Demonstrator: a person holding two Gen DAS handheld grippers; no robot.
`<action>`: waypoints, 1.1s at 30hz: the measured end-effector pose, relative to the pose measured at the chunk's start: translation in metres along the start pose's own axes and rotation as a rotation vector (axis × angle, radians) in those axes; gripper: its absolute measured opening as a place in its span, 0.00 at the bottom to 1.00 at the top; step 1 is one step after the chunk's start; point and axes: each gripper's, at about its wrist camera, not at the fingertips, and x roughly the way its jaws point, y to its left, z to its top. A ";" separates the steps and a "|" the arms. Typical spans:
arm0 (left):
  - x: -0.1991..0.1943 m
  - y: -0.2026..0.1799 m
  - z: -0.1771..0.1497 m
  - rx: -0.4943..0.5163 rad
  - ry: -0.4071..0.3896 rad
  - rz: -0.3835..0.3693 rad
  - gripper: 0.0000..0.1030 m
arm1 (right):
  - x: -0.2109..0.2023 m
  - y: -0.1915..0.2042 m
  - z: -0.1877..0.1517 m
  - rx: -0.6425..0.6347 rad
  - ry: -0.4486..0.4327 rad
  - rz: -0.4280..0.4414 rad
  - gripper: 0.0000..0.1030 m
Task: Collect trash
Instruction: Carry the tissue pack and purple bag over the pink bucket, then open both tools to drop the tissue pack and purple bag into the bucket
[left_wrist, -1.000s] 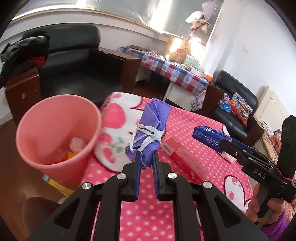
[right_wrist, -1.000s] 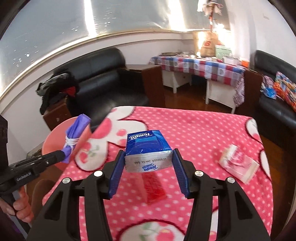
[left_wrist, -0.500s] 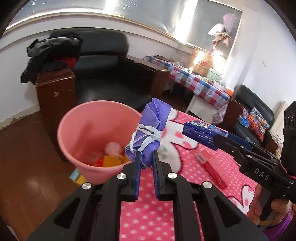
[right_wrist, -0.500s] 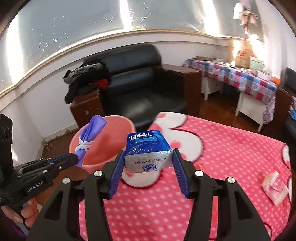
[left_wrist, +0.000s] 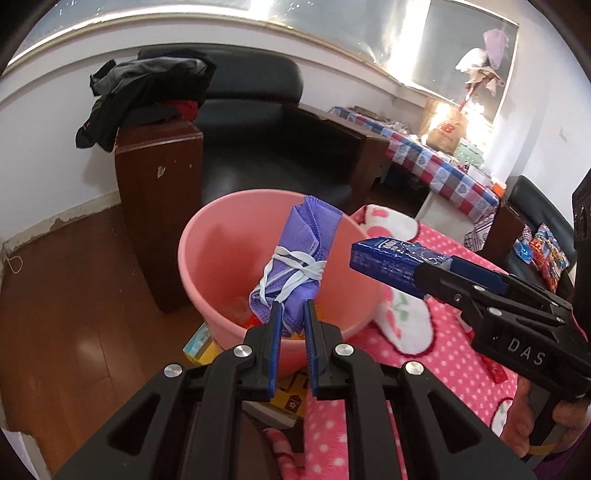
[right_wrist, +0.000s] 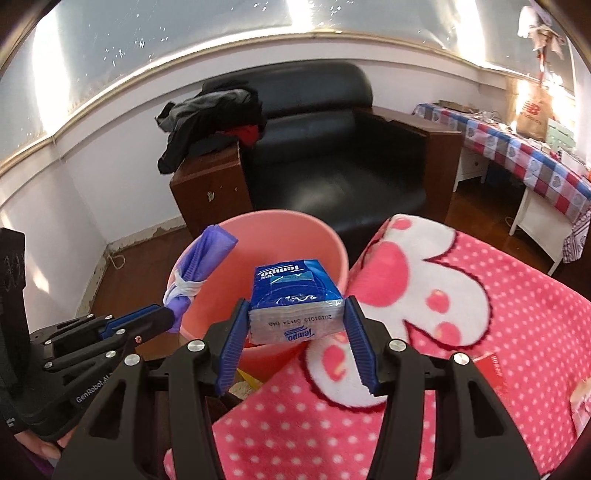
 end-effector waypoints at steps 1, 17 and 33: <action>0.003 0.001 -0.001 -0.005 0.007 0.003 0.11 | 0.004 0.001 0.000 -0.003 0.006 0.000 0.51; 0.036 0.013 0.002 -0.020 0.063 0.052 0.13 | 0.056 0.015 0.003 -0.034 0.101 0.008 0.51; 0.030 0.020 0.002 -0.061 0.043 0.078 0.27 | 0.066 0.017 0.003 -0.023 0.121 0.015 0.52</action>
